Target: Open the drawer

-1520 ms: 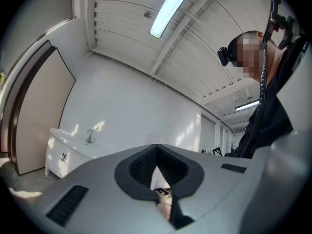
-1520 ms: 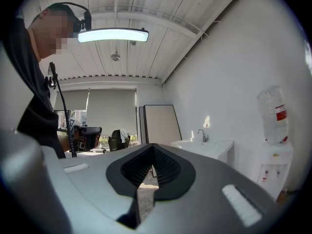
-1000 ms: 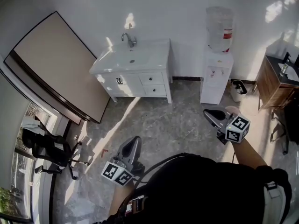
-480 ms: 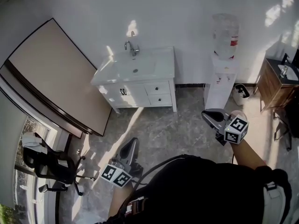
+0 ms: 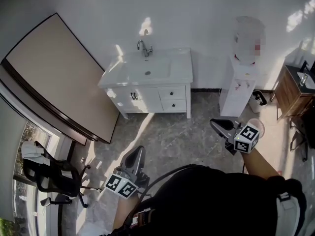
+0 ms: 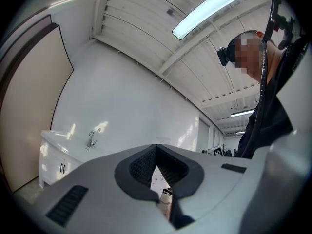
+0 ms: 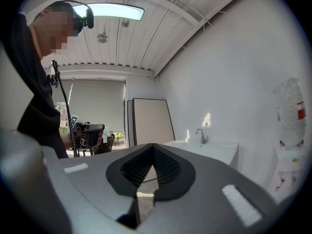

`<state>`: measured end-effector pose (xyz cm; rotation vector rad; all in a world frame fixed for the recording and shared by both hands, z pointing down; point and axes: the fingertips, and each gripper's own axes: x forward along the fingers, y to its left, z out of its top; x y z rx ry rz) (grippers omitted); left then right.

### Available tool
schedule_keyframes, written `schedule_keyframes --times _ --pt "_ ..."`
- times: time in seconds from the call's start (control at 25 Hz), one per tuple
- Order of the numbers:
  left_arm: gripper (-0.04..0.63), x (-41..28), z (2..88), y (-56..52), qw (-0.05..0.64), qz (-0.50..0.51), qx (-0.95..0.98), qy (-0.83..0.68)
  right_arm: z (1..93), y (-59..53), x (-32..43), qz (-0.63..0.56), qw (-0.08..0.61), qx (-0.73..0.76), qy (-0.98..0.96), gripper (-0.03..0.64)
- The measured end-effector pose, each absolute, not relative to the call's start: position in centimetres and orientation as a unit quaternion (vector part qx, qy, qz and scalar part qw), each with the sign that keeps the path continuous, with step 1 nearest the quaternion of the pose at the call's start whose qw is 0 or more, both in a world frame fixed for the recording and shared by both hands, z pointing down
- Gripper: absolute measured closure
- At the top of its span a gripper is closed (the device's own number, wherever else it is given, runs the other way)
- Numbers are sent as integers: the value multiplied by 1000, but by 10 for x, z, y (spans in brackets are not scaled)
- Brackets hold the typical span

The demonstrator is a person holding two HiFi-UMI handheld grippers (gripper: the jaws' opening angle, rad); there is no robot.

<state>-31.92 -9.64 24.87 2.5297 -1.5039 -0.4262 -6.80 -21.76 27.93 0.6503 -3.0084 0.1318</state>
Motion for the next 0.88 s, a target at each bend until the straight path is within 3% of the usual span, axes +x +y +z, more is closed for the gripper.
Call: schedule_keyframes --times 0.32,0.88 --pt "603 -316 260 -147 91 -135 832 -531 290 -282 -73 55 22 181 -982 620" --pt "603 -210 236 -291 71 -135 818 -554 270 -446 19 46 13 149 -988 620"
